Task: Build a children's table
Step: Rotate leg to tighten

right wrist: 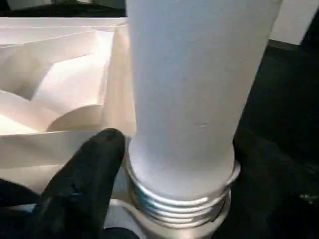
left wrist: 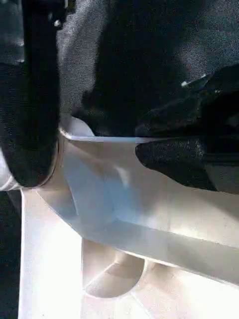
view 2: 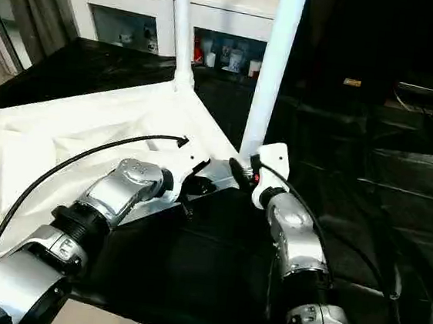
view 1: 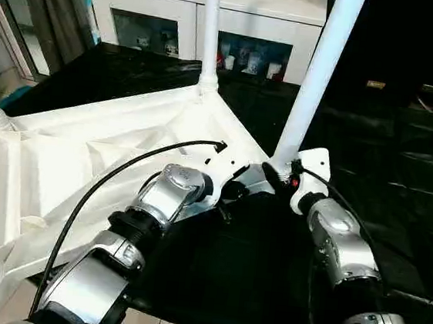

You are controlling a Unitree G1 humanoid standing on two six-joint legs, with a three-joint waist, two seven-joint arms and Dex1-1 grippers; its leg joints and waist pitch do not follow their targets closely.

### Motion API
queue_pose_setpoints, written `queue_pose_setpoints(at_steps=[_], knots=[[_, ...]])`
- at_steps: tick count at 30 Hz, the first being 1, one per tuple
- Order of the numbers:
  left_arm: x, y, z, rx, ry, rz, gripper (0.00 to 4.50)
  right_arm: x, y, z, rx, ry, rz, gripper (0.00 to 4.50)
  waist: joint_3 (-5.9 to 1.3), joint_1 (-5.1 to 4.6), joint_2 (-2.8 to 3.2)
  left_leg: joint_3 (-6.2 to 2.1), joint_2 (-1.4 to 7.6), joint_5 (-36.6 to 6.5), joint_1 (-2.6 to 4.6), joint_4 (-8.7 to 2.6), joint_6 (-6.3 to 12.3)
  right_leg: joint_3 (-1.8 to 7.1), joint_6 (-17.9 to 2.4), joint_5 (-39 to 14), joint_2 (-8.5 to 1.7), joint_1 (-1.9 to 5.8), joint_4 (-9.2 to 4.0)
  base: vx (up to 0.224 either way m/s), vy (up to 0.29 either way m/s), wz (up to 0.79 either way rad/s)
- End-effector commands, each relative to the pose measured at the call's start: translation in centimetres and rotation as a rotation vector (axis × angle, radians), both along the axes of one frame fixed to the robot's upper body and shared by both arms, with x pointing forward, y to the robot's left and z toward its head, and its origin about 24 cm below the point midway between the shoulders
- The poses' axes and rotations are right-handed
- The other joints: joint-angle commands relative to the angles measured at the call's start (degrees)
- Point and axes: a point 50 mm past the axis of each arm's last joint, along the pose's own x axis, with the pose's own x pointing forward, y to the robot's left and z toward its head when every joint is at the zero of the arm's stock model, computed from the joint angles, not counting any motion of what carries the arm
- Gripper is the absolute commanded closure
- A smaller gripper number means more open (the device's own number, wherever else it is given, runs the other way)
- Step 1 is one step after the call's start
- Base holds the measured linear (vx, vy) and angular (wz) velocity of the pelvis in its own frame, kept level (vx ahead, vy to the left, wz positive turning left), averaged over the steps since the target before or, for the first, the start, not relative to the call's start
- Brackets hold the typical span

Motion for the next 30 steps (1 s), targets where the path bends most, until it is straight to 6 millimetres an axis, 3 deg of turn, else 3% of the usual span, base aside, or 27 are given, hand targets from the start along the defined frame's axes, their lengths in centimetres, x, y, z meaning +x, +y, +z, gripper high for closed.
queue_pose_setpoints(at_steps=[1,4,9,11,13,15,20,24,26,27,30], knots=[[0.4,0.0,0.8,-0.007,-0.055,-0.019,4.50,-0.9,1.8,-0.8,-0.012,0.029,0.153,0.65,-3.47,0.08,-0.60,-2.01,4.33,-10.16,-0.03,-4.77,3.57,3.19,-10.78,-20.48,-5.92,2.88,-5.12,0.000,0.000,0.00],[0.1,0.4,0.7,-0.009,-0.052,-0.067,4.50,-1.1,1.0,-0.1,0.013,0.018,0.217,0.60,-3.46,0.02,-0.79,-2.00,4.31,-9.90,-0.19,-4.80,4.12,3.28,-11.12,-19.49,-6.02,3.08,-5.04,0.000,0.000,0.00],[-0.9,2.0,0.6,-0.007,-0.025,-0.205,4.50,-1.9,-1.3,1.2,-0.001,0.000,0.386,0.60,-3.86,0.15,-1.00,-1.85,4.42,-5.61,-0.57,-4.37,6.56,3.33,-12.85,-13.45,-6.08,3.44,-4.17,0.000,0.000,0.00],[-1.8,2.7,0.7,-0.030,-0.011,-0.340,4.50,-2.7,-2.1,1.4,-0.032,0.020,0.478,0.60,-3.99,0.33,-1.01,-2.00,4.51,-4.68,-0.74,-4.32,7.20,3.29,-13.16,-11.99,-6.19,3.58,-3.94,0.000,0.000,0.00],[-2.5,3.3,0.9,-0.042,0.005,-0.428,4.50,-3.2,-2.7,1.5,-0.046,0.038,0.534,0.60,-3.90,0.31,-0.93,-1.71,4.64,-4.05,-0.60,-4.23,8.13,3.30,-14.11,-10.60,-6.08,3.22,-3.85,0.000,0.000,0.00],[-2.9,4.0,0.9,-0.031,0.027,-0.472,4.50,-3.6,-3.0,1.6,-0.045,0.056,0.586,0.60,-3.87,0.81,-0.52,-1.59,4.87,-4.52,-0.20,-4.25,7.69,3.15,-14.46,-10.79,-5.90,2.99,-3.78,0.000,0.000,0.00],[-3.4,5.5,1.1,-0.017,0.066,-0.531,4.50,-4.9,-3.4,1.8,-0.040,0.104,0.722,0.60,-3.79,2.07,-0.46,-1.41,5.42,-5.33,0.15,-4.45,6.46,3.24,-14.65,-10.32,-5.84,2.73,-3.41,0.000,0.000,0.00],[-3.5,5.6,1.1,-0.019,0.067,-0.537,4.50,-5.0,-3.2,1.7,-0.036,0.114,0.741,0.87,-3.67,2.11,-0.70,-1.49,5.11,-6.70,-0.03,-4.56,4.69,3.31,-13.88,-13.51,-6.15,2.87,-3.80,0.000,0.000,0.00],[-3.6,5.6,1.1,-0.018,0.068,-0.540,4.50,-4.9,-3.0,1.6,-0.028,0.116,0.739,0.87,-3.73,2.14,-0.77,-1.50,5.01,-5.91,-0.15,-4.52,4.56,3.33,-13.43,-13.55,-6.13,2.97,-3.78,0.000,0.000,0.00],[-3.6,5.6,1.1,-0.018,0.067,-0.540,4.50,-5.0,-3.0,1.6,-0.025,0.117,0.741,1.17,-3.82,2.15,-0.70,-1.54,5.01,-5.24,-0.14,-4.50,4.62,3.29,-13.36,-12.85,-6.07,2.96,-3.66,0.000,0.000,0.00],[-3.7,5.6,1.1,-0.020,0.070,-0.545,4.50,-5.1,-2.9,1.5,-0.020,0.127,0.752,1.31,-3.93,2.18,-0.69,-1.53,5.03,-3.98,-0.23,-4.37,5.14,3.26,-13.96,-10.18,-6.02,3.01,-3.34,0.000,0.000,0.00]])
